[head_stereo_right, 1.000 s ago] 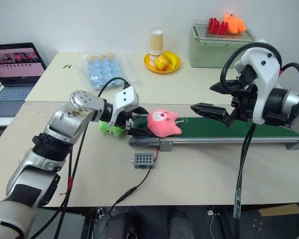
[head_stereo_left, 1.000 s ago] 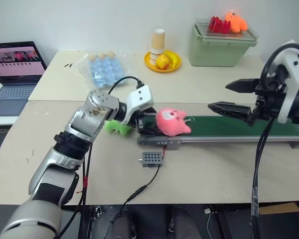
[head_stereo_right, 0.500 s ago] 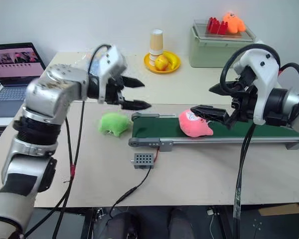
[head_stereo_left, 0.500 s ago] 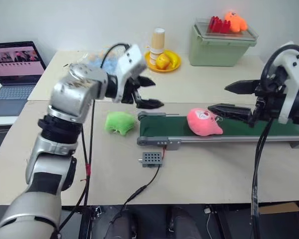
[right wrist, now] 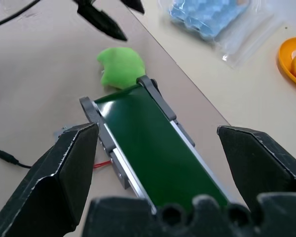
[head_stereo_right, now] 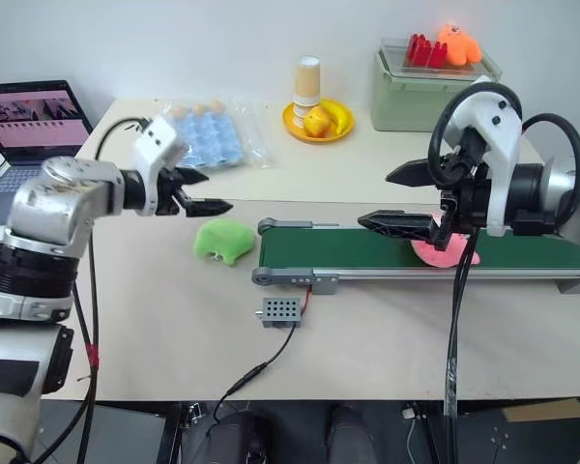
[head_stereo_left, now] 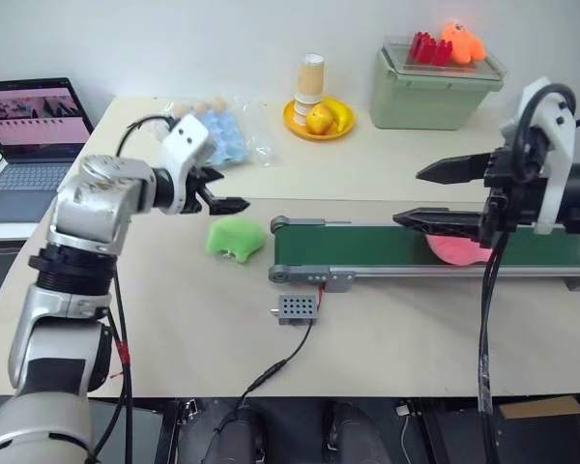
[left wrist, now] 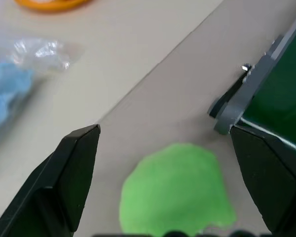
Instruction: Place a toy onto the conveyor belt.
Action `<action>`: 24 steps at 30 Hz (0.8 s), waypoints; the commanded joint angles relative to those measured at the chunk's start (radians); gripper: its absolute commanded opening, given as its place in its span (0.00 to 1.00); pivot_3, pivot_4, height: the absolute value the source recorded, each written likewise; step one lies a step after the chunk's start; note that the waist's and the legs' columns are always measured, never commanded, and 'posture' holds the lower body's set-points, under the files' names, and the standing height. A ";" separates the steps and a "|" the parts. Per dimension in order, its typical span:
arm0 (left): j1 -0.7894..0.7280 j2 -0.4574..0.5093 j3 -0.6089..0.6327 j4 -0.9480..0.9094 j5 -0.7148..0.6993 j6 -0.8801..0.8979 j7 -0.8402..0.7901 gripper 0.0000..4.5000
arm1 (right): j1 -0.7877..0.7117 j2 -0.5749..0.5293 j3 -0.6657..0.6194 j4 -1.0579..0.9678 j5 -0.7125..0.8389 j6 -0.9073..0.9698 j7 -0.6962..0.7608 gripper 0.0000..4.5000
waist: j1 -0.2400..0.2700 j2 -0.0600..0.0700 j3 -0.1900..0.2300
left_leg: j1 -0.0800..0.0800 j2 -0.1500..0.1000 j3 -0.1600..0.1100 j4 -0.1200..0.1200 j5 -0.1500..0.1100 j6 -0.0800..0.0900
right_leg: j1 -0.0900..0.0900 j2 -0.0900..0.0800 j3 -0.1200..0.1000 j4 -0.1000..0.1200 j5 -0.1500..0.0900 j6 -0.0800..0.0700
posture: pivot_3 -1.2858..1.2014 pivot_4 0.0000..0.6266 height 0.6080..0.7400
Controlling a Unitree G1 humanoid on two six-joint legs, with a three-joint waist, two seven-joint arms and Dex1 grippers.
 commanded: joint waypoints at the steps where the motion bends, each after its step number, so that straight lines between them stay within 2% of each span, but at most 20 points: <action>1: -0.036 -0.049 0.016 0.110 0.027 -0.018 0.076 0.99 | -0.028 0.006 -0.003 -0.001 -0.019 -0.025 0.001 1.00 | 0.000 0.000 0.000 | 0.000 0.000 0.000 0.001 0.000 0.000 | 0.000 0.000 0.000 0.000 0.000 0.000 | 0.52 0.24 0.96; 12: -0.075 -0.117 -0.001 0.364 0.075 -0.072 0.110 0.99 | 0.011 -0.011 -0.068 -0.034 -0.006 0.007 -0.038 1.00 | -0.006 0.000 0.000 | 0.000 0.000 0.000 0.000 0.000 0.000 | 0.000 0.000 0.000 0.000 0.001 0.001 | 0.52 0.24 0.96; 17: -0.084 -0.148 0.004 0.399 0.066 -0.061 0.096 0.71 | 0.017 -0.013 -0.086 -0.045 -0.003 0.017 -0.051 1.00 | -0.006 0.000 0.000 | 0.000 0.000 0.000 0.001 0.000 0.000 | 0.000 0.000 0.000 0.001 0.001 0.000 | 0.52 0.24 0.96; 18: -0.085 -0.151 0.004 0.401 0.065 -0.059 0.093 0.60 | 0.017 -0.013 -0.087 -0.045 -0.003 0.018 -0.053 1.00 | -0.006 0.000 0.000 | 0.000 0.000 0.000 0.001 0.000 0.000 | 0.000 0.000 0.000 0.000 0.001 0.000 | 0.52 0.24 0.96; 23: -0.088 -0.152 0.006 0.394 0.075 -0.056 0.104 0.24 | 0.009 -0.008 -0.083 -0.045 -0.003 0.021 -0.065 1.00 | -0.006 0.000 0.000 | 0.001 0.000 0.000 0.001 0.000 0.000 | 0.000 0.000 0.000 0.001 0.001 0.000 | 0.52 0.24 0.96; 24: -0.090 -0.150 0.008 0.394 0.077 -0.057 0.112 0.24 | 0.009 -0.007 -0.081 -0.044 -0.004 0.020 -0.066 1.00 | -0.006 0.000 0.000 | 0.001 0.000 0.000 0.001 0.000 0.000 | 0.000 0.000 0.000 0.001 0.001 0.000 | 0.52 0.24 0.96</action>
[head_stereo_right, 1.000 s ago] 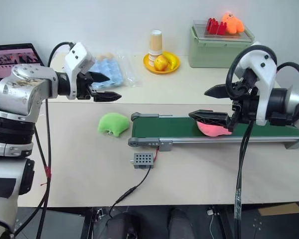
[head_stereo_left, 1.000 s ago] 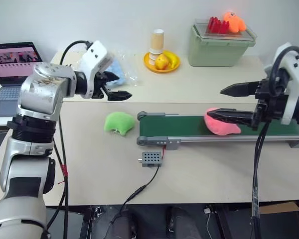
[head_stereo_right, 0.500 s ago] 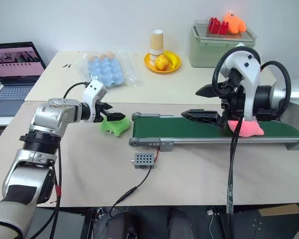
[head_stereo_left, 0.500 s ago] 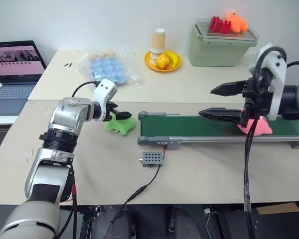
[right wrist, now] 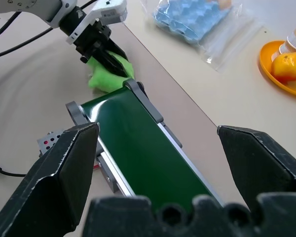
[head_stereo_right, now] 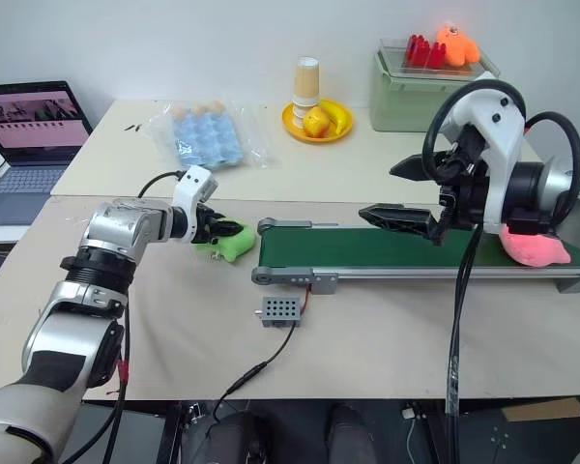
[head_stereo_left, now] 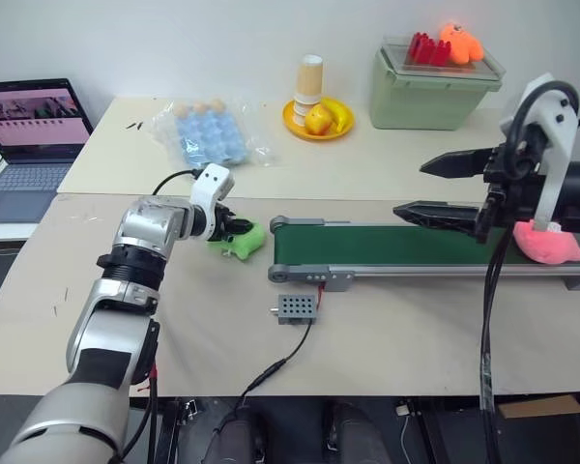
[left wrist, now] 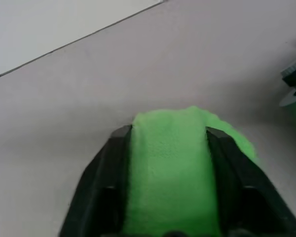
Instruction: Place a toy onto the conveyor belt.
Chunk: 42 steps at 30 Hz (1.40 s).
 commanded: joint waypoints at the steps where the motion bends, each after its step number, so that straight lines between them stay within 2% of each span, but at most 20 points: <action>1: -0.028 0.004 0.019 -0.005 0.011 -0.006 0.022 0.24 | -0.016 -0.013 -0.035 -0.015 0.002 -0.001 -0.010 1.00 | 0.000 0.000 0.000 | 0.000 0.000 0.000 0.000 0.000 0.000 | 0.000 0.000 0.000 0.000 0.000 0.000 | 0.52 0.24 0.96; 11: -0.101 0.028 0.140 -0.041 -0.034 0.044 0.109 0.24 | -0.023 -0.009 -0.020 -0.001 -0.008 -0.015 -0.003 1.00 | 0.000 0.000 0.000 | -0.001 0.000 0.000 0.000 0.000 0.000 | 0.000 0.000 0.000 0.000 0.000 0.000 | 0.52 0.24 0.96; 16: -0.215 -0.003 0.272 -0.122 -0.144 0.111 0.134 0.24 | -0.021 0.001 -0.019 0.003 -0.006 -0.015 -0.005 1.00 | 0.001 0.000 0.000 | -0.001 0.000 -0.001 0.000 0.000 0.000 | 0.000 0.000 0.000 -0.001 0.000 0.001 | 0.52 0.24 0.96; 19: -0.249 -0.048 0.318 -0.216 -0.223 0.118 0.130 0.24 | -0.016 0.047 -0.041 0.020 0.025 0.017 -0.045 1.00 | 0.001 -0.001 0.000 | -0.001 0.000 -0.001 0.000 0.000 0.000 | 0.000 0.000 0.000 -0.001 0.001 0.001 | 0.52 0.24 0.96; 24: -0.221 -0.123 0.302 -0.391 -0.302 0.142 0.127 0.24 | -0.079 0.210 -0.110 0.112 0.062 0.129 -0.250 1.00 | -0.001 0.000 0.000 | 0.000 0.000 0.000 0.000 0.000 0.000 | 0.001 0.000 0.000 0.000 0.001 0.002 | 0.52 0.24 0.96; 28: -0.206 -0.180 0.264 -0.491 -0.324 0.120 0.153 0.24 | -0.212 0.484 -0.256 0.163 0.181 0.259 -0.553 1.00 | -0.012 0.000 0.000 | 0.002 0.000 0.002 -0.001 0.002 -0.003 | 0.000 0.001 0.001 0.000 0.003 -0.001 | 0.52 0.24 0.96; 32: -0.183 -0.219 0.242 -0.536 -0.337 0.100 0.169 0.24 | -0.251 0.636 -0.363 0.176 0.277 0.345 -0.740 1.00 | -0.012 0.001 0.000 | 0.002 0.000 0.001 -0.003 0.002 -0.004 | 0.000 0.002 0.001 0.000 0.003 -0.001 | 0.52 0.24 0.96; 37: -0.164 -0.252 0.219 -0.560 -0.349 0.093 0.187 0.24 | -0.248 0.722 -0.400 0.162 0.352 0.383 -0.892 1.00 | -0.009 0.001 0.000 | 0.001 -0.001 0.002 -0.003 0.002 -0.004 | 0.000 0.002 0.000 0.000 0.003 -0.001 | 0.52 0.24 0.96; 42: -0.168 -0.268 0.221 -0.527 -0.342 0.068 0.202 0.24 | -0.232 0.736 -0.394 0.163 0.415 0.368 -0.982 1.00 | -0.015 0.001 -0.001 | 0.001 -0.001 0.002 -0.003 0.002 -0.004 | 0.000 0.002 0.000 -0.001 0.003 -0.001 | 0.52 0.24 0.96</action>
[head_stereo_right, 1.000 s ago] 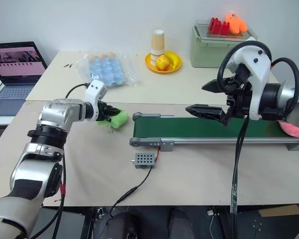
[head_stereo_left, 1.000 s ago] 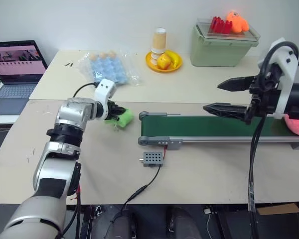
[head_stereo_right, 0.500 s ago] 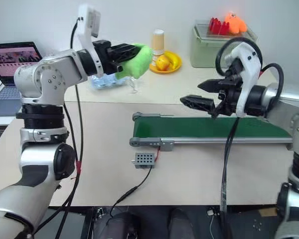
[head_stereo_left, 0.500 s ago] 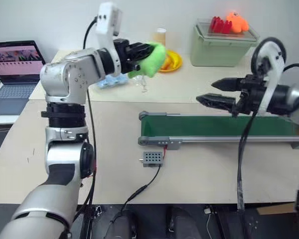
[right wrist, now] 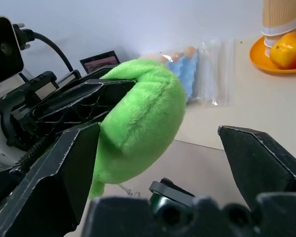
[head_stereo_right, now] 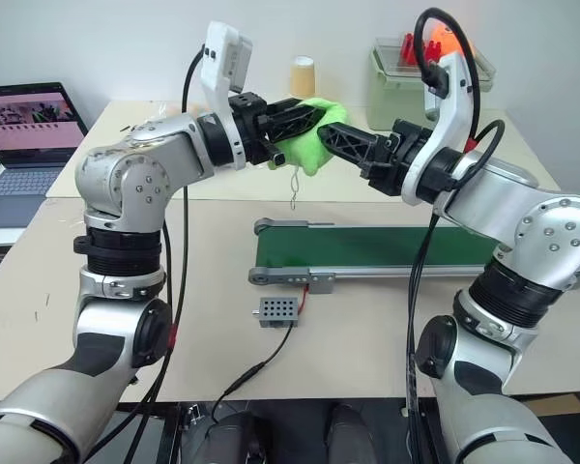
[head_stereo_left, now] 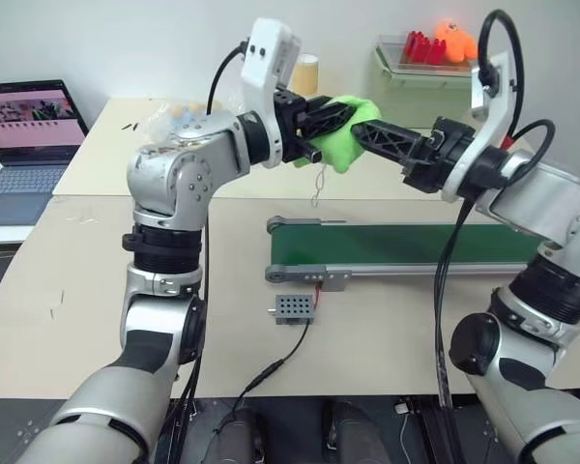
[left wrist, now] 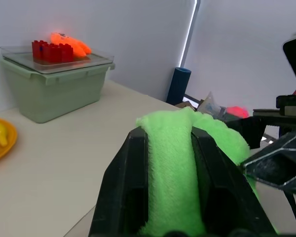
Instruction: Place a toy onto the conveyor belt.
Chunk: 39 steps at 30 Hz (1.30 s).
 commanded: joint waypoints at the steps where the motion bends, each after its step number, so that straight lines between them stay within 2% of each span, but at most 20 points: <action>1: -0.017 -0.006 0.005 -0.008 -0.010 -0.045 0.011 0.24 | -0.002 -0.006 -0.021 -0.029 0.065 -0.024 -0.057 1.00 | -0.003 0.000 0.000 | 0.000 0.000 0.000 0.000 0.000 0.000 | 0.000 0.000 0.000 0.000 0.000 0.000 | 0.52 0.24 0.96; 4: -0.008 -0.017 -0.001 -0.006 -0.013 -0.050 0.016 0.24 | 0.006 -0.002 -0.013 -0.023 0.097 -0.050 -0.097 1.00 | -0.006 0.000 0.000 | 0.000 0.000 0.000 0.000 0.000 0.000 | 0.000 0.000 0.000 0.000 0.000 0.000 | 0.52 0.24 0.96; 7: -0.002 -0.017 -0.001 -0.008 -0.016 -0.043 0.020 0.24 | 0.014 -0.009 0.000 -0.020 0.131 -0.074 -0.127 0.84 | -0.008 0.000 0.000 | 0.000 0.000 0.000 0.000 0.000 0.000 | 0.000 0.000 0.000 0.000 0.000 0.000 | 0.52 0.24 0.96; 9: 0.000 -0.017 0.001 -0.008 -0.019 -0.039 0.023 0.24 | 0.020 -0.018 0.011 -0.018 0.152 -0.092 -0.142 0.67 | -0.011 0.000 0.000 | 0.000 0.000 0.000 0.000 0.000 0.000 | 0.000 0.000 0.000 0.000 0.000 0.000 | 0.52 0.24 0.96; 12: 0.001 -0.016 0.010 -0.003 -0.025 -0.034 0.031 0.24 | 0.028 -0.040 0.032 -0.016 0.172 -0.114 -0.152 0.47 | -0.011 0.000 0.000 | 0.000 0.000 0.000 0.000 0.000 0.000 | 0.000 0.000 0.000 0.000 0.000 0.000 | 0.52 0.24 0.96; 15: 0.005 -0.018 0.015 -0.003 -0.031 -0.027 0.041 0.24 | 0.034 -0.058 0.052 -0.013 0.197 -0.140 -0.162 0.21 | -0.011 0.000 0.000 | 0.000 0.000 -0.001 0.000 0.000 0.000 | 0.000 0.000 0.000 0.000 0.000 0.000 | 0.52 0.24 0.96; 18: 0.006 -0.020 0.017 -0.005 -0.042 -0.022 0.056 0.24 | 0.041 -0.075 0.072 -0.010 0.220 -0.169 -0.173 0.01 | -0.011 0.000 0.000 | 0.000 0.000 -0.001 0.000 0.000 0.000 | 0.000 0.000 0.000 0.000 0.000 0.000 | 0.52 0.24 0.96; 28: -0.013 -0.032 0.036 -0.006 -0.090 0.025 0.102 0.24 | 0.060 -0.128 0.140 -0.002 0.266 -0.247 -0.191 0.01 | -0.011 0.000 0.000 | 0.000 0.001 -0.001 0.000 0.000 0.000 | 0.000 0.000 0.000 0.000 0.000 0.000 | 0.52 0.24 0.96; 33: -0.051 -0.034 0.085 -0.001 -0.151 0.066 0.115 0.55 | 0.066 -0.150 0.167 -0.001 0.275 -0.267 -0.184 0.00 | -0.011 0.000 0.000 | 0.000 0.001 -0.001 0.000 0.000 0.001 | 0.000 0.000 0.000 -0.001 0.000 0.000 | 0.52 0.24 0.96; 39: -0.098 0.008 0.140 0.001 -0.212 0.129 0.122 0.55 | 0.073 -0.213 0.209 -0.008 0.242 -0.268 -0.131 0.00 | -0.011 0.000 0.000 | 0.000 0.001 -0.001 0.000 0.000 0.001 | 0.000 0.000 0.000 -0.001 0.000 0.000 | 0.52 0.24 0.96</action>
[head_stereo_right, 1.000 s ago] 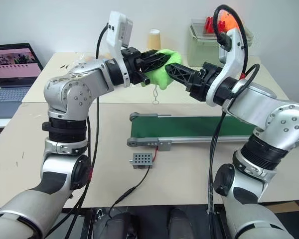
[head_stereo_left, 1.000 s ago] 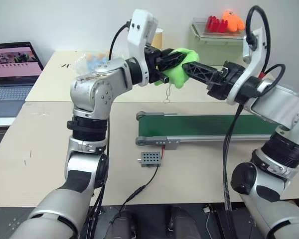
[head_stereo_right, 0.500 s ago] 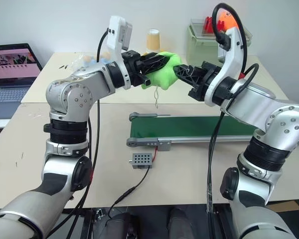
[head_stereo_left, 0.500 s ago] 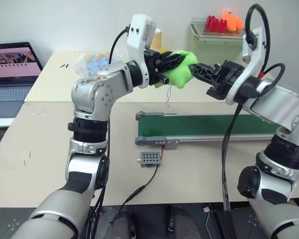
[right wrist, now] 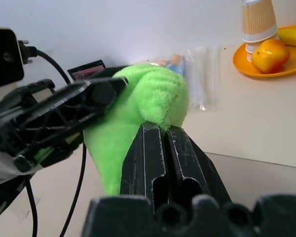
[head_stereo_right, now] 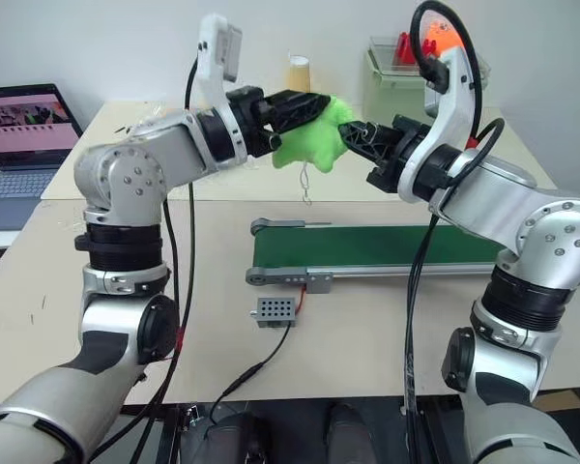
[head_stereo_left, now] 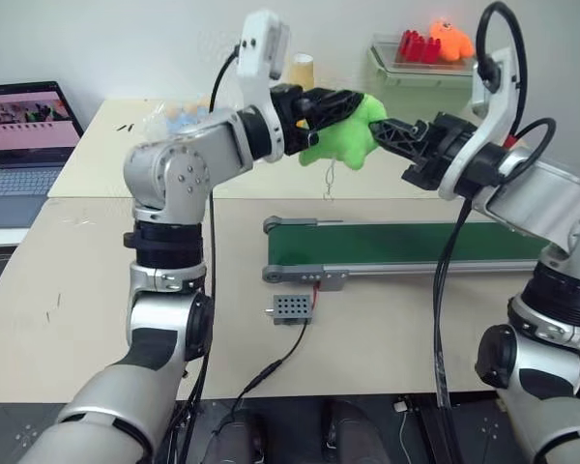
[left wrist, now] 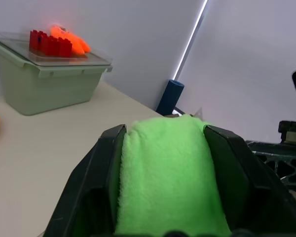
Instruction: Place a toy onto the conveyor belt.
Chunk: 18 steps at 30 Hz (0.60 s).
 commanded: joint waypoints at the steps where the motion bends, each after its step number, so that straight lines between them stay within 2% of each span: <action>1: -0.049 0.030 0.035 -0.027 -0.051 0.030 0.002 0.55 | 0.002 -0.064 0.023 -0.029 -0.029 -0.016 0.062 0.00 | 0.000 0.000 0.000 | 0.000 0.000 0.000 0.000 0.000 0.000 | 0.000 0.000 0.000 0.000 0.000 0.000 | 0.52 0.24 0.96; 4: -0.048 0.084 0.030 -0.025 -0.043 0.046 -0.003 0.55 | 0.014 -0.162 0.086 -0.054 -0.136 -0.012 0.175 0.00 | 0.000 0.000 0.000 | 0.000 0.000 0.000 0.000 0.000 0.000 | 0.000 0.000 0.000 0.000 0.000 0.000 | 0.52 0.24 0.96; 9: -0.011 0.168 -0.006 -0.045 -0.025 0.068 -0.023 0.55 | 0.016 -0.238 0.145 -0.063 -0.260 -0.047 0.315 0.00 | -0.002 0.000 0.000 | 0.001 0.000 0.000 0.000 0.000 0.000 | 0.000 0.000 0.000 0.000 0.000 0.000 | 0.52 0.24 0.96; 13: 0.076 0.296 -0.113 -0.148 -0.047 0.125 -0.152 0.55 | 0.070 -0.451 0.419 -0.206 -0.676 -0.298 0.586 0.00 | -0.001 0.001 0.001 | 0.001 0.000 0.000 -0.002 0.000 0.000 | -0.001 0.000 0.001 0.000 -0.001 0.001 | 0.52 0.24 0.96; 15: 0.122 0.367 -0.158 -0.198 -0.055 0.137 -0.224 0.55 | 0.095 -0.507 0.524 -0.246 -0.846 -0.443 0.685 0.00 | -0.002 0.001 0.001 | 0.001 0.000 0.000 -0.002 0.000 0.000 | -0.001 0.000 0.001 0.000 -0.002 0.002 | 0.52 0.24 0.96; 18: 0.160 0.434 -0.191 -0.219 -0.046 0.148 -0.272 0.55 | 0.121 -0.534 0.623 -0.270 -1.045 -0.622 0.794 0.00 | -0.003 0.001 0.001 | 0.001 0.000 0.001 -0.002 0.000 -0.001 | -0.001 0.000 0.001 0.000 -0.002 0.003 | 0.52 0.24 0.96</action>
